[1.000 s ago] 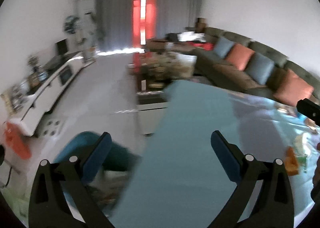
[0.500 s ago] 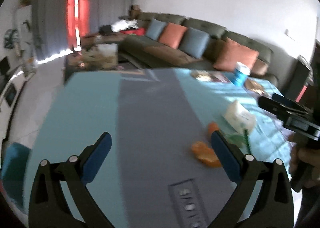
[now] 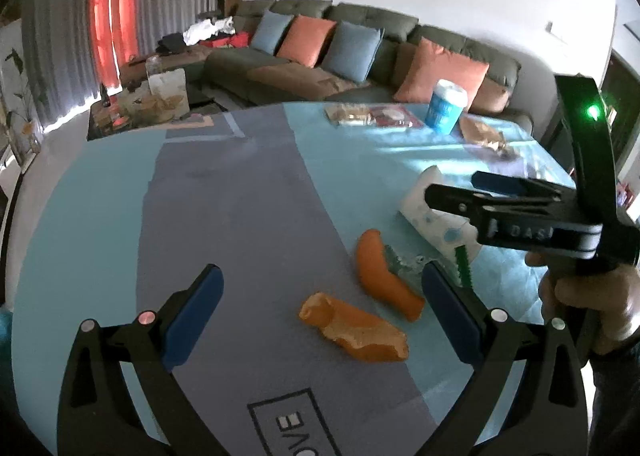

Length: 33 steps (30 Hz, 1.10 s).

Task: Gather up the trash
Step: 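Grasp an orange peel with the left tool while the right tool grasps another white paper cup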

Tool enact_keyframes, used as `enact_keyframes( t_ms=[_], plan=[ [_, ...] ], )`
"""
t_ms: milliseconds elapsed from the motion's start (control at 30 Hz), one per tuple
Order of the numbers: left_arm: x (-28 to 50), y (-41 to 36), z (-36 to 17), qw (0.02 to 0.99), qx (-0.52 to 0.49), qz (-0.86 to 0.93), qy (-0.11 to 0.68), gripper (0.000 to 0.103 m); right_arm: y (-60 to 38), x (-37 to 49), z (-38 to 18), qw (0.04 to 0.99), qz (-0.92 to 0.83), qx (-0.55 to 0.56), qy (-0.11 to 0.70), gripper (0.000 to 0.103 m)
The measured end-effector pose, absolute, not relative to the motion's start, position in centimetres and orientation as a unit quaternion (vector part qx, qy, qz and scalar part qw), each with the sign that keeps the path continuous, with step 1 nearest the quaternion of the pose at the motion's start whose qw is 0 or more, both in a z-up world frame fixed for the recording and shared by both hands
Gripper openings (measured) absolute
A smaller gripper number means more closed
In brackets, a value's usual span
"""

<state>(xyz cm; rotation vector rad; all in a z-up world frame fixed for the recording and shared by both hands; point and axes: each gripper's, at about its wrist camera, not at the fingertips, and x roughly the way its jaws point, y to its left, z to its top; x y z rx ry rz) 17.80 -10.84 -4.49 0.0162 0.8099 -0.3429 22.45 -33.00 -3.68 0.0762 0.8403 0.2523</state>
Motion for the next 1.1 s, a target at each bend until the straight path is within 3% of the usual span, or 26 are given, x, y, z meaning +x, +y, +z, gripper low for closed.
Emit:
enact_keyframes(
  t_ms=[400,633,667,733,800,833,867,1100],
  plan=[
    [18.4,-9.2,-7.4,0.886,0.021,-0.146,0.439,0.096,-33.8,23.6,-4.4,0.889,0.143,0.064,0.429,0.077],
    [18.1,-9.8,-8.0,0.885,0.045,-0.158,0.436,0.075,-34.7,23.4,-3.8,0.894,0.138,0.073,0.419,0.068],
    [18.0,-10.0,-8.0,0.884,0.045,-0.165,0.435,0.065,-34.5,23.3,-3.6,0.896,0.139,0.064,0.417,0.065],
    [18.0,-10.6,-7.9,0.884,0.050,-0.174,0.431,0.056,-34.3,23.1,-3.1,0.898,0.146,0.057,0.412,0.043],
    [17.9,-11.0,-7.7,0.883,0.054,-0.184,0.430,0.045,-34.3,23.5,-2.9,0.897,0.146,0.051,0.414,0.041],
    [17.8,-11.0,-7.6,0.881,0.051,-0.191,0.431,0.027,-34.3,23.6,-2.8,0.897,0.146,0.051,0.415,0.040],
    [17.7,-10.9,-7.5,0.880,0.048,-0.196,0.430,0.020,-34.3,23.5,-2.8,0.898,0.147,0.050,0.412,0.038],
    [16.7,-7.7,-6.0,0.891,0.005,-0.185,0.415,0.013,-34.0,23.0,-2.0,0.907,0.144,0.045,0.392,0.023]
  ],
)
